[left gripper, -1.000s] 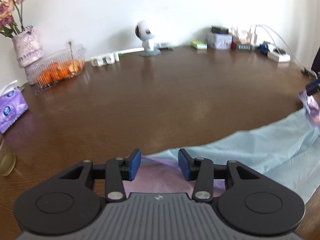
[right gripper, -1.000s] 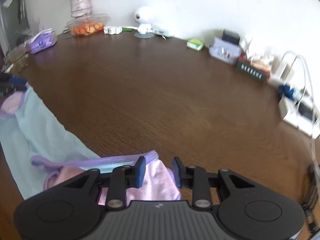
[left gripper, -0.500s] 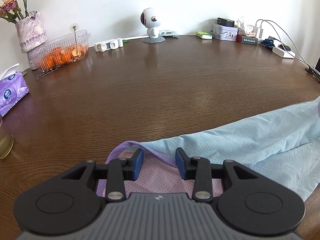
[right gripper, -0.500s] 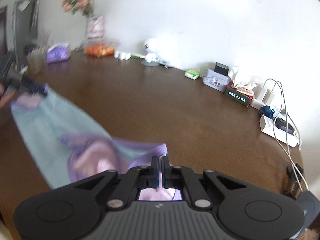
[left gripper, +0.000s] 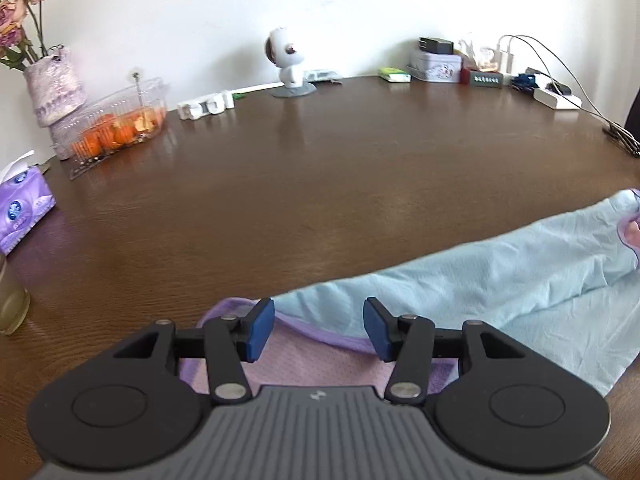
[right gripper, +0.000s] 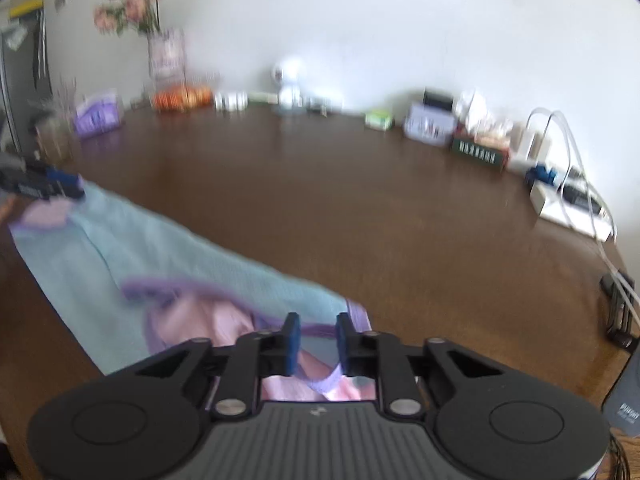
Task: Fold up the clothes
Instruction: 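Fold the garment end over toward its middle and open both grippers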
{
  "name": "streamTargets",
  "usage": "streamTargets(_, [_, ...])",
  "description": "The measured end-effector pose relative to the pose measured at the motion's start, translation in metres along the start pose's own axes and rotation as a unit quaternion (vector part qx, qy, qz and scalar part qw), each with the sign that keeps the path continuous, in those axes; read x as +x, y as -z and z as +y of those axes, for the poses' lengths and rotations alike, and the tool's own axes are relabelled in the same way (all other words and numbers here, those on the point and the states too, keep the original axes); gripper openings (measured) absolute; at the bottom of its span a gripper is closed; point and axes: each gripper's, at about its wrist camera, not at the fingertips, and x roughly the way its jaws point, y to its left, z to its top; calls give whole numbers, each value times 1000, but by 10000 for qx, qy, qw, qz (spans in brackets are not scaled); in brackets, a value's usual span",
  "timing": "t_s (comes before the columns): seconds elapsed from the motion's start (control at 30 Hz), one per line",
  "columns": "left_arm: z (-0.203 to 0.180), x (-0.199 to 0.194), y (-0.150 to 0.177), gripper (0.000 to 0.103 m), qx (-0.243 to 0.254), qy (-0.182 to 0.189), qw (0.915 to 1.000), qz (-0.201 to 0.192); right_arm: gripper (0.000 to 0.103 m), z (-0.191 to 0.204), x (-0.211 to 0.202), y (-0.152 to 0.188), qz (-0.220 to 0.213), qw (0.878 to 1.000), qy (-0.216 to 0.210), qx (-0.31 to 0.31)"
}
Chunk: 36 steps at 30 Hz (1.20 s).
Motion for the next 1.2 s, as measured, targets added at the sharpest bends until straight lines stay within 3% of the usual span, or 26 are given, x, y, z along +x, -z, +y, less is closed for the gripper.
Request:
streamTargets(0.17, [-3,-6,2,51,-36,-166,9998,57,15,-10,-10,9,-133,9988,350,314])
streamTargets(0.3, [-3,-19,2,59,-194,-80,9995,-222,16,21,-24,-7,-697,9970,-171,284])
streamTargets(0.4, [-6,-19,3,59,-121,-99,9997,-170,16,59,-6,-19,-715,9931,-887,288])
streamTargets(0.53, [1,-12,8,59,-149,-219,9996,-69,15,96,21,-21,-749,9868,-1437,63])
streamTargets(0.63, [17,-6,4,58,-402,-372,9984,101,14,104,35,-15,-389,9883,-1469,-97])
streamTargets(0.7, [23,-11,0,58,-485,-372,9981,-61,11,99,31,-7,-499,9882,-1443,-133])
streamTargets(0.83, [8,-18,-10,60,-618,-143,9975,-295,16,103,18,-11,-842,9845,-1540,-26])
streamTargets(0.9, [-14,-17,-11,60,-334,50,9991,-252,16,109,15,-13,-929,9832,-1565,-107])
streamTargets(0.97, [-40,-18,-3,60,256,201,9991,-267,16,115,24,-12,-707,9854,-1536,-175])
streamTargets(1.07, [-65,-22,15,59,1004,452,9936,-250,13,114,31,-5,-521,9875,-1484,-97])
streamTargets(1.2, [-54,-24,21,54,999,313,9944,-132,10,109,27,-1,-518,9877,-1474,-69])
